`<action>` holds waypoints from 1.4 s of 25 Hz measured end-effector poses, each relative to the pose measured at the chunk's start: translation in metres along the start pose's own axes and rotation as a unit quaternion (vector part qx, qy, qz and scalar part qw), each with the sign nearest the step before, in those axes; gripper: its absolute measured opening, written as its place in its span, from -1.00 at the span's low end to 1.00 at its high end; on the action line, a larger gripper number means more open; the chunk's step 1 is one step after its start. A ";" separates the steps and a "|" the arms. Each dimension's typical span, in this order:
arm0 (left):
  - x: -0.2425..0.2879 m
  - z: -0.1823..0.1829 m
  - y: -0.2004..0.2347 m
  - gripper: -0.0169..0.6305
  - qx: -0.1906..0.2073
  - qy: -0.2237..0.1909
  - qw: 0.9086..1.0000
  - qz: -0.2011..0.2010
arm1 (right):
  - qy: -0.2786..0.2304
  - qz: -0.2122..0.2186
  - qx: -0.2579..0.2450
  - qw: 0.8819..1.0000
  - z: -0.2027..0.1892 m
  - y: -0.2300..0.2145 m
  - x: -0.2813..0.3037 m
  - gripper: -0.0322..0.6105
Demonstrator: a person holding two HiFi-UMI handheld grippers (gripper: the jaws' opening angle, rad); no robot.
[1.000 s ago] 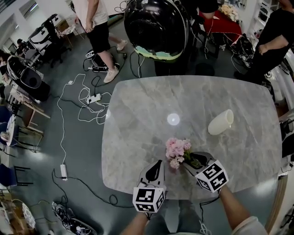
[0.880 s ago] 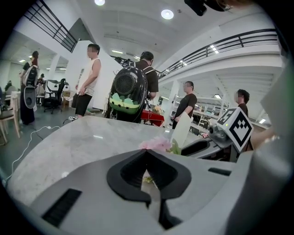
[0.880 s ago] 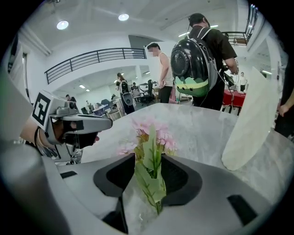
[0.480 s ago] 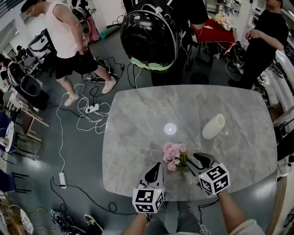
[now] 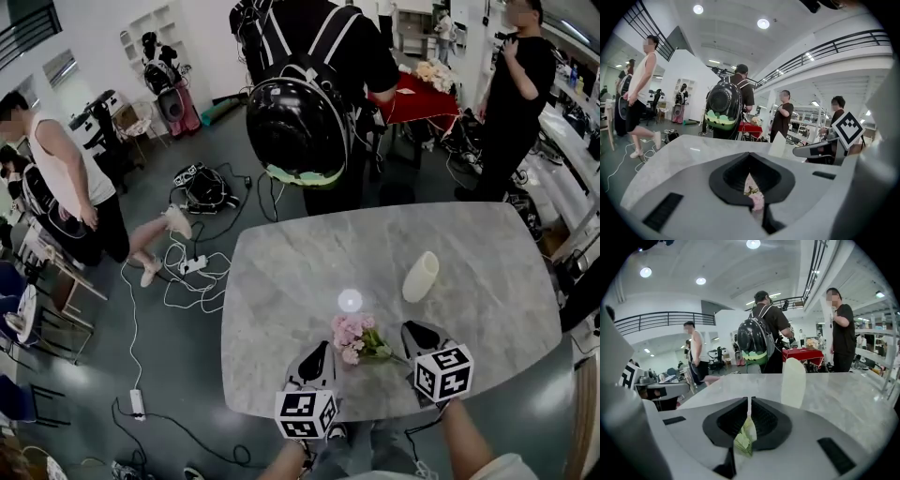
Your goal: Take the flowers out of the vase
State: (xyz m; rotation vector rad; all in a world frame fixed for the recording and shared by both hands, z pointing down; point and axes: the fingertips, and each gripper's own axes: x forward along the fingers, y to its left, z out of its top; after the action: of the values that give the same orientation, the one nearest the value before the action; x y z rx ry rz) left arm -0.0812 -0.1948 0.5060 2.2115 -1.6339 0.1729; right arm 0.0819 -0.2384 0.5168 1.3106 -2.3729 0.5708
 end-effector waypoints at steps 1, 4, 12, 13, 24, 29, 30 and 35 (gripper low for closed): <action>-0.002 0.005 0.001 -0.94 0.003 -0.004 1.000 0.000 | -0.004 -0.011 0.003 1.000 0.002 -0.001 -0.004 -0.79; -0.006 0.022 0.004 -0.94 0.014 -0.017 1.000 -0.001 | -0.018 -0.033 0.015 0.999 0.009 -0.004 -0.016 -0.81; -0.014 0.040 -0.001 -0.94 0.040 -0.045 0.998 -0.007 | -0.047 -0.091 0.045 0.994 -0.002 -0.018 -0.053 -0.82; -0.013 0.039 -0.002 -0.94 0.041 -0.045 0.998 -0.008 | -0.051 -0.098 0.051 0.993 -0.004 -0.020 -0.057 -0.83; -0.014 0.036 -0.025 -0.94 0.047 -0.031 0.998 -0.026 | -0.092 -0.181 0.107 0.973 -0.005 -0.026 -0.105 -0.84; -0.023 0.039 -0.037 -0.94 0.050 -0.038 0.998 -0.021 | -0.092 -0.167 0.111 0.975 -0.010 -0.023 -0.110 -0.84; -0.023 0.040 -0.039 -0.94 0.049 -0.039 0.998 -0.020 | -0.094 -0.164 0.111 0.976 -0.008 -0.024 -0.111 -0.84; -0.026 0.038 -0.051 -0.94 0.045 -0.041 0.998 -0.014 | -0.102 -0.151 0.105 0.978 -0.003 -0.028 -0.119 -0.84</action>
State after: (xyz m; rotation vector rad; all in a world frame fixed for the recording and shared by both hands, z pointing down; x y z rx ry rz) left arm -0.0464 -0.1733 0.4506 2.3366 -1.6687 0.1523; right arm 0.1659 -0.1665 0.4649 1.8631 -2.2485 0.6322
